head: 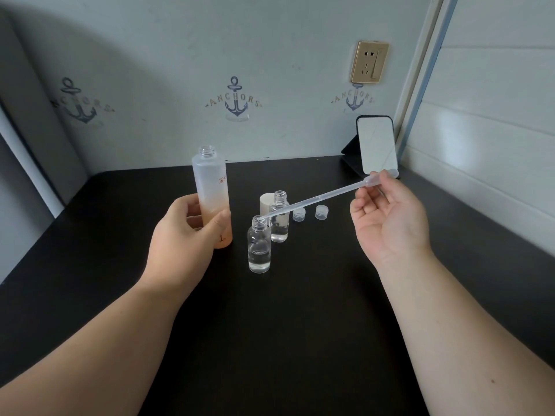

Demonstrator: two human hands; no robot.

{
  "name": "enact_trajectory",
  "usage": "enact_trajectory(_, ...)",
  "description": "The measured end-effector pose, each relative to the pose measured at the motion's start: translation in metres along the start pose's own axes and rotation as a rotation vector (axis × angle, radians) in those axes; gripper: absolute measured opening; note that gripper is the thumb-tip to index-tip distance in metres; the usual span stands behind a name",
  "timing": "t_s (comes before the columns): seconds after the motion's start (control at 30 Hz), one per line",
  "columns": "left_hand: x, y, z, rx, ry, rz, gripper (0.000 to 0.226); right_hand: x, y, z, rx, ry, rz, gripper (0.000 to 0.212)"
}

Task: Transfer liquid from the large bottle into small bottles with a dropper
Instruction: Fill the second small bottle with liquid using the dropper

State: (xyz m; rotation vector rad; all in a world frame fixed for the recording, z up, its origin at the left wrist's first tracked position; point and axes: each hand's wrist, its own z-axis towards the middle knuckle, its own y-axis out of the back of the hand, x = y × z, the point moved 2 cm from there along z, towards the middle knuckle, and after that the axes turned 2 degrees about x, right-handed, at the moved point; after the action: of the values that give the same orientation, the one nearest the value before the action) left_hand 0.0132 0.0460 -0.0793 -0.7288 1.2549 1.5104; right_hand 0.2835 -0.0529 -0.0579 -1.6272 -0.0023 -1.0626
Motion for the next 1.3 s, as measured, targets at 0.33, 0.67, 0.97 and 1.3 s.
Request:
enact_trajectory(0.33,-0.018,0.012,-0.021,-0.133,-0.162,-0.033,0.021,0.001,-0.001,-0.001,-0.013,-0.004,0.017,0.011)
enact_trajectory(0.67,-0.013,-0.008,-0.023,0.452,-0.215,0.089,0.034,0.002,-0.001,-0.001,0.018,0.017,0.0,0.012)
enact_trajectory(0.97,-0.012,-0.016,-0.02,0.435,-0.321,0.294,0.024,0.002,-0.001,0.001,0.043,0.029,0.006,0.007)
enact_trajectory(1.3,-0.013,-0.014,-0.021,0.444,-0.32,0.242,0.023,0.004,-0.001,-0.001,0.008,0.025,0.023,0.005)
